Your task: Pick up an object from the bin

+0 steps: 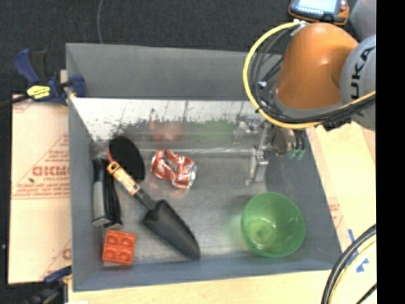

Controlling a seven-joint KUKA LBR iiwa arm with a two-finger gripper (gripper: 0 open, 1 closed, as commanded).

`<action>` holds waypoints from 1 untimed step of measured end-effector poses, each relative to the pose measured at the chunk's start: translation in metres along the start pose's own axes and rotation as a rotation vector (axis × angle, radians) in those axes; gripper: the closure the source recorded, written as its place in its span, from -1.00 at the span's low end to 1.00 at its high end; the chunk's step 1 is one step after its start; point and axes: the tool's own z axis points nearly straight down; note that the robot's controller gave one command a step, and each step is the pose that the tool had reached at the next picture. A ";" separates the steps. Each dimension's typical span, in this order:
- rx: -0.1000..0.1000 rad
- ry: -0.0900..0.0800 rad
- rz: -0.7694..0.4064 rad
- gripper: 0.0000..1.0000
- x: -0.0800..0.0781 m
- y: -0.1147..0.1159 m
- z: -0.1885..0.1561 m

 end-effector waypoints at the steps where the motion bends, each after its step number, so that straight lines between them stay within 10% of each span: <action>1: 0.000 0.000 0.000 -1.00 0.000 0.000 0.000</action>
Offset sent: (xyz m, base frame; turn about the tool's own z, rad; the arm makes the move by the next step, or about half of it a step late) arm 0.0126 0.0267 -0.0537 0.1920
